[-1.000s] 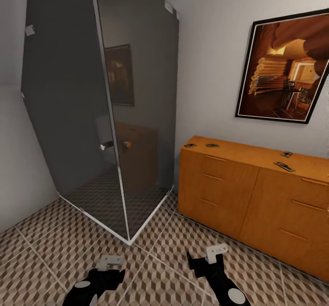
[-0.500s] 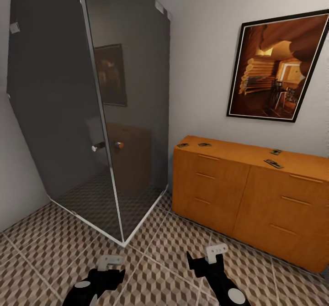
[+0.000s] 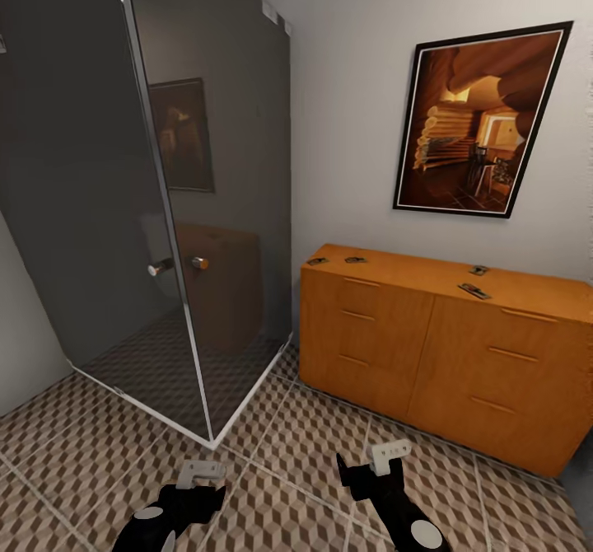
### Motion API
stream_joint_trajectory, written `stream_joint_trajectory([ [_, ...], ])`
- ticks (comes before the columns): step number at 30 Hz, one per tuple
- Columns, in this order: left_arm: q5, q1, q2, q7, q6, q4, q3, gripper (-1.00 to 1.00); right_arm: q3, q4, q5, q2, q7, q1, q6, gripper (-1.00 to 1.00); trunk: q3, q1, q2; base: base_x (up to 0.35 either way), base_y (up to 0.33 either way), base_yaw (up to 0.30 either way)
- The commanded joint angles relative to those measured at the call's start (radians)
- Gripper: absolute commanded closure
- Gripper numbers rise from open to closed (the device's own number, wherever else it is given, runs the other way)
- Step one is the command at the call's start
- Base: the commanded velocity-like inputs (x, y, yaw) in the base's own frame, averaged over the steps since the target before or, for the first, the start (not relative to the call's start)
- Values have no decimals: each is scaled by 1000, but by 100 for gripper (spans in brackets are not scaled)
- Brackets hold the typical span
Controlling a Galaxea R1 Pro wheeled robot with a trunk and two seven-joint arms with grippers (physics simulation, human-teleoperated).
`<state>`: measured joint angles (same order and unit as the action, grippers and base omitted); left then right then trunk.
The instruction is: Take the four mousetraps from the cabinet in the bathroom and place them on the bathroom floor. Make sure all four end up on the same floor surface, and ensure that at least two of them are either under or directly next to the same bathroom sink.
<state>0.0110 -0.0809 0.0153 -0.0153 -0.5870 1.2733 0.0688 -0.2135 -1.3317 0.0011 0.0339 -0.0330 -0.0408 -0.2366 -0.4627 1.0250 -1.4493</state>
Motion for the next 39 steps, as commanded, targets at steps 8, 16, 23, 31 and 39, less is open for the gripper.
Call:
stream_joint_trajectory([
  [8,1,0,0,-2,-5,1,0,-100,-1,-1,-1,0,-4,-1,-6,-100,-1,0,-1,0,0,-131],
  [16,1,0,0,-2,-5,1,0,-100,-1,-1,0,0,-4,-1,-6,-100,-1,0,-1,0,0,-133],
  [23,1,0,0,-2,-5,1,0,-100,-1,-1,-1,0,-3,-1,-6,-100,-1,0,-1,0,0,-134],
  [31,1,0,0,-2,-5,1,0,-100,-1,-1,-1,0,-4,-1,-6,-100,-1,0,-1,0,0,-134],
  [39,1,0,0,-2,-5,1,0,-100,-1,-1,-2,0,-3,-1,-6,-100,-1,0,-1,0,0,-133],
])
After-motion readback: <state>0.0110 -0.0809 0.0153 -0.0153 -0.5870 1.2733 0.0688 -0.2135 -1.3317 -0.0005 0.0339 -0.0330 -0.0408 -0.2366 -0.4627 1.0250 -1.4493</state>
